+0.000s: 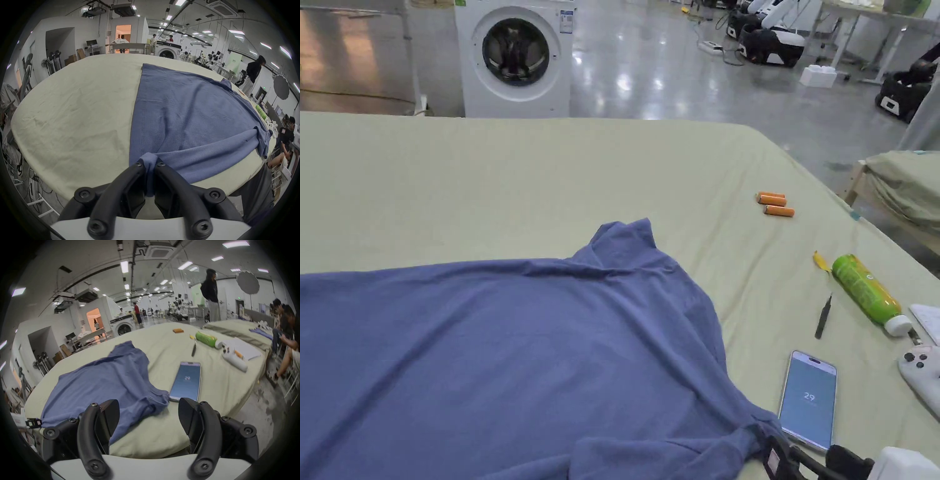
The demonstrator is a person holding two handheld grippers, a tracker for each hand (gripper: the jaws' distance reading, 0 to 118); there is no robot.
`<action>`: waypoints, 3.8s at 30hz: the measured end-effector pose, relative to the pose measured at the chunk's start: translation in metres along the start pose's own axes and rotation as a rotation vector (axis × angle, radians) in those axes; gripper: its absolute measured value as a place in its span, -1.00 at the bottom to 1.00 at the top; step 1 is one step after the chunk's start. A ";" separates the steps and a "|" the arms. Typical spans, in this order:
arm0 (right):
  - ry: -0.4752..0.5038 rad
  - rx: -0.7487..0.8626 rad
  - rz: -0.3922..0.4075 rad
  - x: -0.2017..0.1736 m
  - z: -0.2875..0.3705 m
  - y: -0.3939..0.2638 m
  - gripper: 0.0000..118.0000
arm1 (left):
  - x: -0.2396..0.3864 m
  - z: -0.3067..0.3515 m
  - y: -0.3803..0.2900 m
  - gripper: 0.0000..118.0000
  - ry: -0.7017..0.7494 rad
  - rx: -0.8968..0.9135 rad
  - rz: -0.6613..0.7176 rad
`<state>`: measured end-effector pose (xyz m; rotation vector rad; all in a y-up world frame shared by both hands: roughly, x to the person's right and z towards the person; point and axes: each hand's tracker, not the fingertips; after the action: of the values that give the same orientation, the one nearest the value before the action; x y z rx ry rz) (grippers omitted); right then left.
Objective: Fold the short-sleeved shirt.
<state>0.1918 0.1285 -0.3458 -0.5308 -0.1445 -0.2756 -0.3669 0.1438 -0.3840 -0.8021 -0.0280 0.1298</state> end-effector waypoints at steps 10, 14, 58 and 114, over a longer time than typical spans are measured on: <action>0.024 -0.073 0.073 0.002 -0.066 -0.004 -0.51 | -0.001 -0.001 0.000 -0.88 0.005 0.001 0.029; 0.016 -0.089 0.074 0.002 -0.069 -0.009 -0.92 | 0.000 0.000 0.000 -0.88 0.003 0.005 0.046; 0.238 0.155 0.222 -0.075 -0.026 0.090 -0.40 | 0.059 0.108 0.060 0.17 0.057 0.571 -0.159; -0.019 -0.163 0.016 -0.035 -0.161 0.082 0.23 | 0.047 -0.092 0.090 -0.96 0.116 -0.051 -0.186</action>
<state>0.1930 0.1212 -0.5297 -0.6958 -0.1369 -0.2676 -0.3227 0.1459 -0.5139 -0.8524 0.0033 -0.0936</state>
